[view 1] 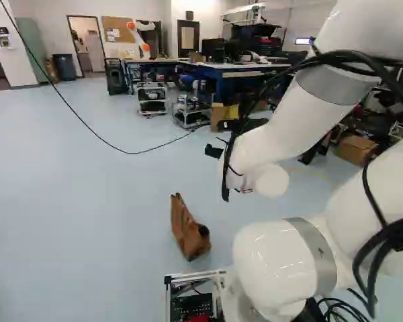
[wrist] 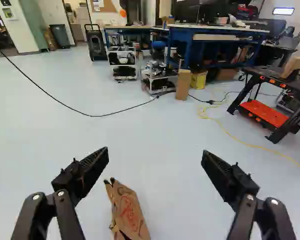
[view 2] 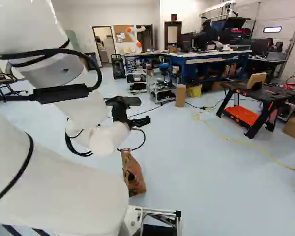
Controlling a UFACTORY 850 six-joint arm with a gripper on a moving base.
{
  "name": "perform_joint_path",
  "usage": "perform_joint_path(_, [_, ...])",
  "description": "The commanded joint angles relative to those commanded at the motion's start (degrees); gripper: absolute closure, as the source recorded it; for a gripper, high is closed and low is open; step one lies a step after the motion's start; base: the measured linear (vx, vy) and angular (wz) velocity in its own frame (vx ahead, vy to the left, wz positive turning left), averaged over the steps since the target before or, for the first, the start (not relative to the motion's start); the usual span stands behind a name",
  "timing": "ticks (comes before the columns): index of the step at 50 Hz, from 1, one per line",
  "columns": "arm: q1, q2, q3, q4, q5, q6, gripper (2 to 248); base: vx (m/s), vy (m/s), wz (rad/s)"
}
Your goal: Pick up the grocery bag from the ground
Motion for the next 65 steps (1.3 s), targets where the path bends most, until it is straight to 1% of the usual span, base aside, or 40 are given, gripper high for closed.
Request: perform_joint_path(65, [0.2, -0.1, -0.1, 0.0, 0.0, 0.0, 3, 0.0, 0.0, 0.0])
